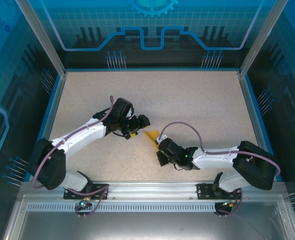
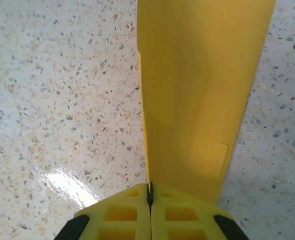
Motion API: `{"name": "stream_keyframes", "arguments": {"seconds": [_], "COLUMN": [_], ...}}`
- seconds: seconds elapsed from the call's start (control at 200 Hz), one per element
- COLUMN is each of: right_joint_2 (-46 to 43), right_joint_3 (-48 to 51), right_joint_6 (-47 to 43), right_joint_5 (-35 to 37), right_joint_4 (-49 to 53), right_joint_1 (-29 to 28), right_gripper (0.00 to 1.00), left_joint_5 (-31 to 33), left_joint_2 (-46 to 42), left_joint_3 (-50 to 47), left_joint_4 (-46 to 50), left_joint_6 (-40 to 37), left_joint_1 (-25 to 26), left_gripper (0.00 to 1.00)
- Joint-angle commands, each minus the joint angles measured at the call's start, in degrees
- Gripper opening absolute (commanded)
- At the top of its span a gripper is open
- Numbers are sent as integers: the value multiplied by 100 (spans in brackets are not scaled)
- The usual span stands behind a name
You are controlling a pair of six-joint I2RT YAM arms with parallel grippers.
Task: Fold a paper plane with a square sheet of paper (pick it up from the middle)
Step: Fold the wing for the fifth time at the center of the table.
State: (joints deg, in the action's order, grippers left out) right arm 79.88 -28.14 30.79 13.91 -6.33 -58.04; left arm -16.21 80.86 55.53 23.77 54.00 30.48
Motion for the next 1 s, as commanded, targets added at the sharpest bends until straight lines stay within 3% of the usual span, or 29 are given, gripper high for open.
{"name": "stream_keyframes", "arguments": {"seconds": [0.0, 0.095, 0.29, 0.5, 0.99], "right_joint_2": [-193, -252, -142, 417, 1401], "right_joint_3": [263, 439, 505, 432, 840], "right_joint_6": [283, 385, 585, 913, 2008], "right_joint_5": [-926, -1414, -2341, -3049, -3908], "right_joint_4": [-885, -1365, -1693, -2110, -3796], "right_joint_1": [290, 545, 998, 1361, 1992], "right_gripper": [5, 6, 6, 7, 8], "left_joint_5": [215, 86, -376, -724, -1359], "left_joint_2": [-101, -131, -128, -53, 428], "left_joint_3": [-197, -308, -648, -1055, -1349], "left_joint_4": [185, 10, -649, -1371, -2593], "left_joint_6": [-176, -269, -409, -459, -671], "left_joint_1": [-9, -7, -7, 2, 155], "left_gripper": [82, 80, 65, 55, 51]}}
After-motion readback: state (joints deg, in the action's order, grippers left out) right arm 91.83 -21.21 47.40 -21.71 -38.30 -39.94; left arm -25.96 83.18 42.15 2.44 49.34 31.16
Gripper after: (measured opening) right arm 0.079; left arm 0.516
